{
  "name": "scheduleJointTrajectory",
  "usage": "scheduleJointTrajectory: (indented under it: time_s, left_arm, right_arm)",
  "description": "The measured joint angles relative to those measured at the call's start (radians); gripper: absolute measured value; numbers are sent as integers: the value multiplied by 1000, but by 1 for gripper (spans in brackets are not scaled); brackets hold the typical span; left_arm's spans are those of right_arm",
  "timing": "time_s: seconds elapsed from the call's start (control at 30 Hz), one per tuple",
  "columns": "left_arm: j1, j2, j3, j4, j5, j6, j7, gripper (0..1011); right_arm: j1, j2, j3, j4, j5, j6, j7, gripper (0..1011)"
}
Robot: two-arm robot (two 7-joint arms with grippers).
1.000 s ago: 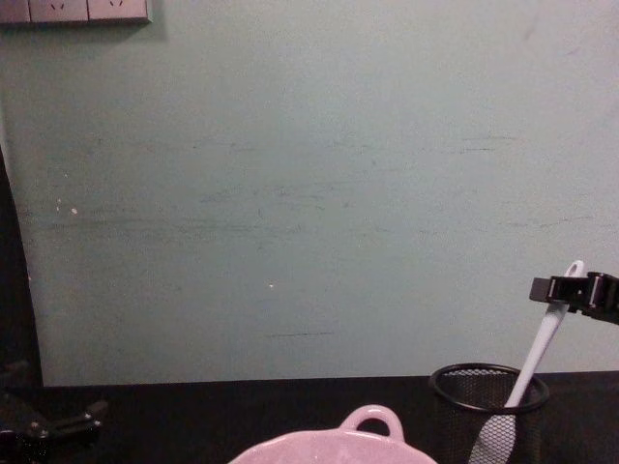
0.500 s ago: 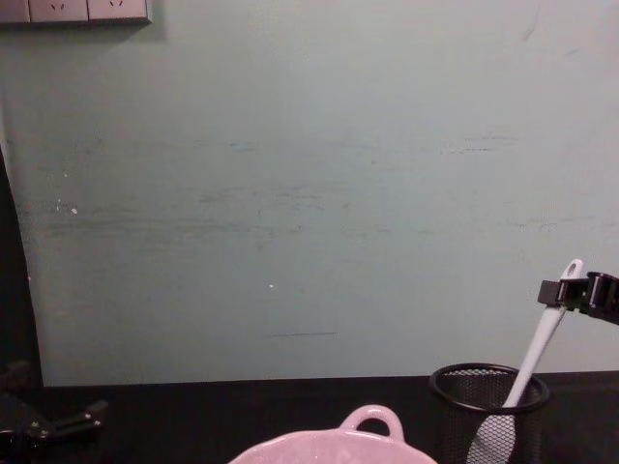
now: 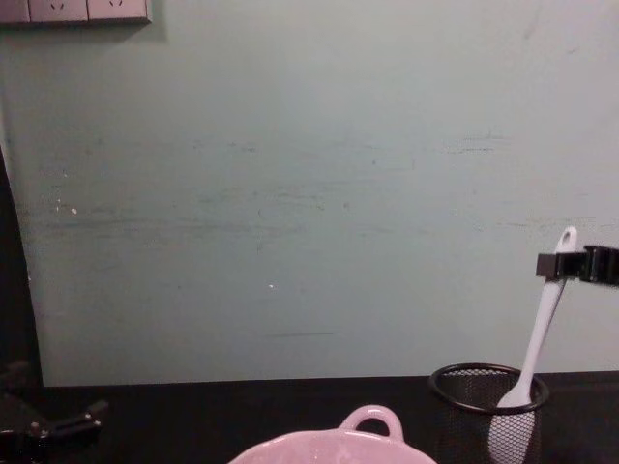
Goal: Use the one hand to pick up the spoon and stir the clear water in the bowl.
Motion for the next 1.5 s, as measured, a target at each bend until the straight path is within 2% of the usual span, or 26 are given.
scheduleJointTrajectory:
  time_s: [0.2,0.47,0.83,0.97,1.23,1.37,1.5]
  left_arm:
    - [0,0,0,0,0,0,0,1011]
    - [0,0,0,0,0,0,0,1011]
    - [0,0,0,0,0,0,0,1011]
    - [0,0,0,0,0,0,0,1011]
    - [0,0,0,0,0,0,0,1011]
    - [0,0,0,0,0,0,0,1011]
    - [0,0,0,0,0,0,0,1011]
  right_arm:
    - [25,30,4,-61,-36,48,-7,118]
    - [75,56,10,-132,-51,114,4,117]
    - [152,67,-16,-188,-53,172,37,118]
    - [175,63,-26,-193,-35,181,57,117]
    - [230,49,-75,-176,15,188,130,118]
    - [248,42,-101,-159,23,190,154,118]
    - [272,35,-143,-126,25,192,189,118]
